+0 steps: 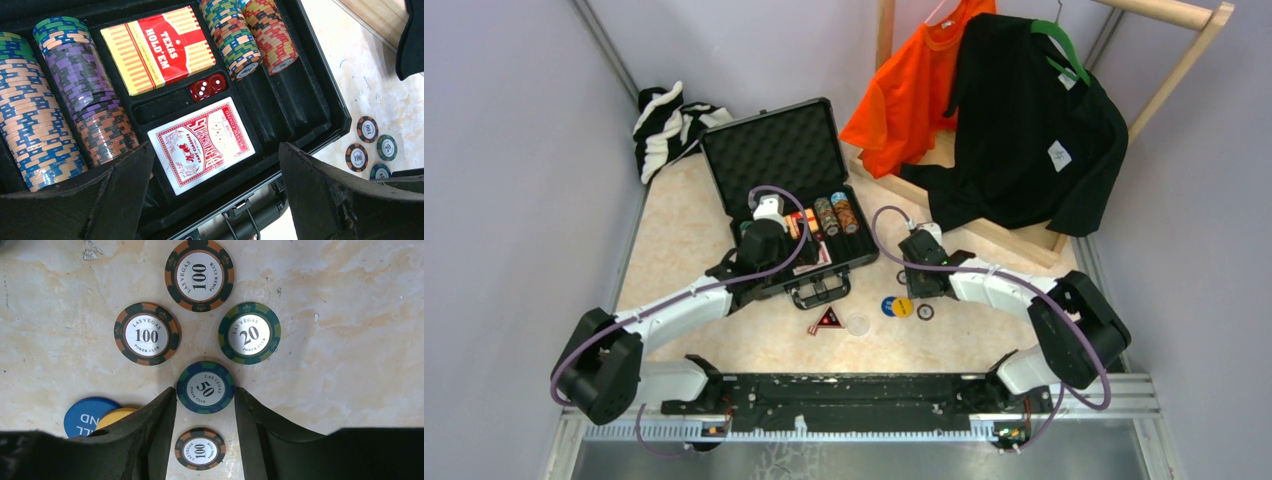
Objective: Pack up texas hold em set
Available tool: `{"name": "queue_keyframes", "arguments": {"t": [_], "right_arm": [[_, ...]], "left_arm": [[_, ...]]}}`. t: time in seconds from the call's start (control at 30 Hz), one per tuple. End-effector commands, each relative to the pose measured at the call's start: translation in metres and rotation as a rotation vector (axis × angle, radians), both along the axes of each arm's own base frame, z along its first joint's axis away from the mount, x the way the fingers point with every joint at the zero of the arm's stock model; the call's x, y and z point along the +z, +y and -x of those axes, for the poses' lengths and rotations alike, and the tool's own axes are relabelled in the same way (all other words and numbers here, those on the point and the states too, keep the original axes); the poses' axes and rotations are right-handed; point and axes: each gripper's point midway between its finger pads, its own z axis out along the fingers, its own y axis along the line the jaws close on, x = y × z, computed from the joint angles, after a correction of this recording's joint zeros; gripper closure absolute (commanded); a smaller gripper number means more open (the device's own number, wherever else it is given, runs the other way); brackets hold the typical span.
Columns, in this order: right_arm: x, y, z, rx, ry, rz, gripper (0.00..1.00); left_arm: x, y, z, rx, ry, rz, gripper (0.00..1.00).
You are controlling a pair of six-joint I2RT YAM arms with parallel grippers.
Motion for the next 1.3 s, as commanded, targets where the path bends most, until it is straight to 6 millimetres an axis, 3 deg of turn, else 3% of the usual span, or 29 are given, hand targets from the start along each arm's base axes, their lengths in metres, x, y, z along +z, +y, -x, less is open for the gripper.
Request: {"name": "queue_keyframes", "arguments": {"t": [0.0,0.27,0.63,0.8,1.27], "right_arm": [[0.012,0.005,-0.012,-0.004,-0.052,-0.021,0.54],[0.015,0.006,-0.014,-0.003,-0.059,-0.023,0.62],[0.046,0.011,-0.026,0.006,-0.122,-0.044,0.63],[0.041,0.015,-0.03,0.012,-0.118,-0.043,0.4],[0.013,0.016,-0.039,0.012,-0.074,-0.017,0.38]], "left_arm": [[0.005,-0.003,-0.002,-0.006,-0.009,0.003,0.0],[0.004,-0.003,-0.002,-0.005,-0.008,0.001,0.0],[0.005,-0.003,-0.002,-0.004,-0.01,0.001,0.0],[0.005,-0.002,-0.002,-0.004,-0.011,0.0,0.0],[0.005,-0.001,-0.002,-0.001,-0.011,-0.003,0.0]]}}
